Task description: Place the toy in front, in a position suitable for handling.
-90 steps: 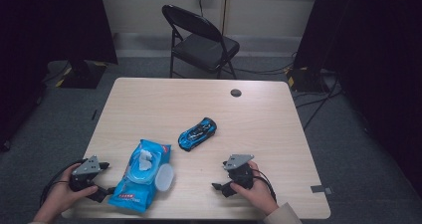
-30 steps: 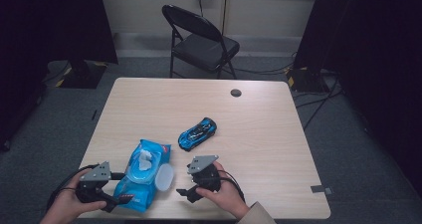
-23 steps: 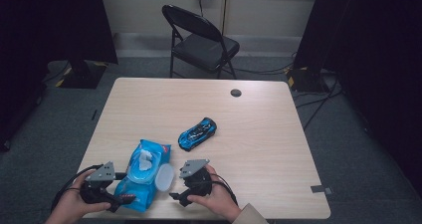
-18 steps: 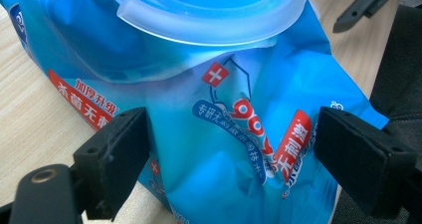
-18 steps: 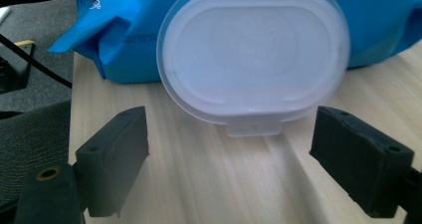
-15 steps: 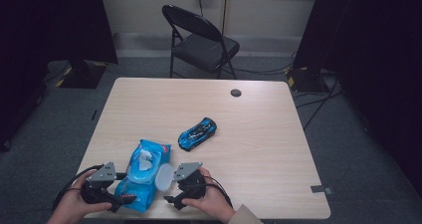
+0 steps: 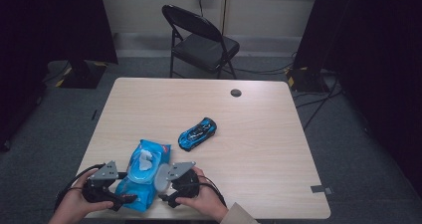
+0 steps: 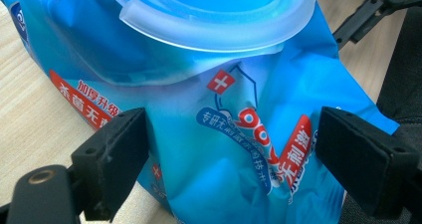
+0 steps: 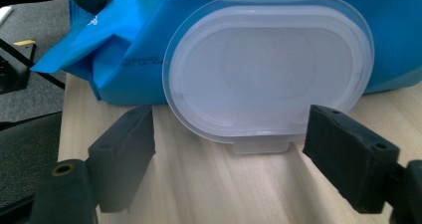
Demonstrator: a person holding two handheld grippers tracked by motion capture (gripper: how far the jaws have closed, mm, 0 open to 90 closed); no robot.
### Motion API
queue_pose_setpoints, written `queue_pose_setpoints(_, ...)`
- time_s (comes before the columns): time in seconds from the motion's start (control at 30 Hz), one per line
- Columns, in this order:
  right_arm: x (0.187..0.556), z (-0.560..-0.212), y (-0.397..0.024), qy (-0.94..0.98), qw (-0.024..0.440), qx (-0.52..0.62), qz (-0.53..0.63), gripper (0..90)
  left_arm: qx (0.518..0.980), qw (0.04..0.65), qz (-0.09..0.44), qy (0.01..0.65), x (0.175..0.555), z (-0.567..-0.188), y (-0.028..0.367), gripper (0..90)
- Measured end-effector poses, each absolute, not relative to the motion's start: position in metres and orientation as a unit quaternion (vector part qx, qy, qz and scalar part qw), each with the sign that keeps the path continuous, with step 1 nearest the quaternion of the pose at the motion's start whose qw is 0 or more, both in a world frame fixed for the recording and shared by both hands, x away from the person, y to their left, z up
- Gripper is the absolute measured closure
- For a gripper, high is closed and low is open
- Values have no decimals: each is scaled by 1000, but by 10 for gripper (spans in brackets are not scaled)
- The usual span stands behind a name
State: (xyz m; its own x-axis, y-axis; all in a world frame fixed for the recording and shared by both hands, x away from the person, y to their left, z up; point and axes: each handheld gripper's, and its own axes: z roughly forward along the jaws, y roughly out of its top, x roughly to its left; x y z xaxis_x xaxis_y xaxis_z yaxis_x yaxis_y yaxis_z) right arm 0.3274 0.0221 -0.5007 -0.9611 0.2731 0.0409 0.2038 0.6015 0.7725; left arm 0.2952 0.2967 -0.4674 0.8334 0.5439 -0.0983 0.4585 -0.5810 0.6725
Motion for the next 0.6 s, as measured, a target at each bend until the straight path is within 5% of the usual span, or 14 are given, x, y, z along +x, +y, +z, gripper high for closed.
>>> queue_pose_setpoints(0.6, 331, -500, 31, 888, 47, 142, 435, 202, 888, 355, 60, 286, 298, -467, 296, 147)
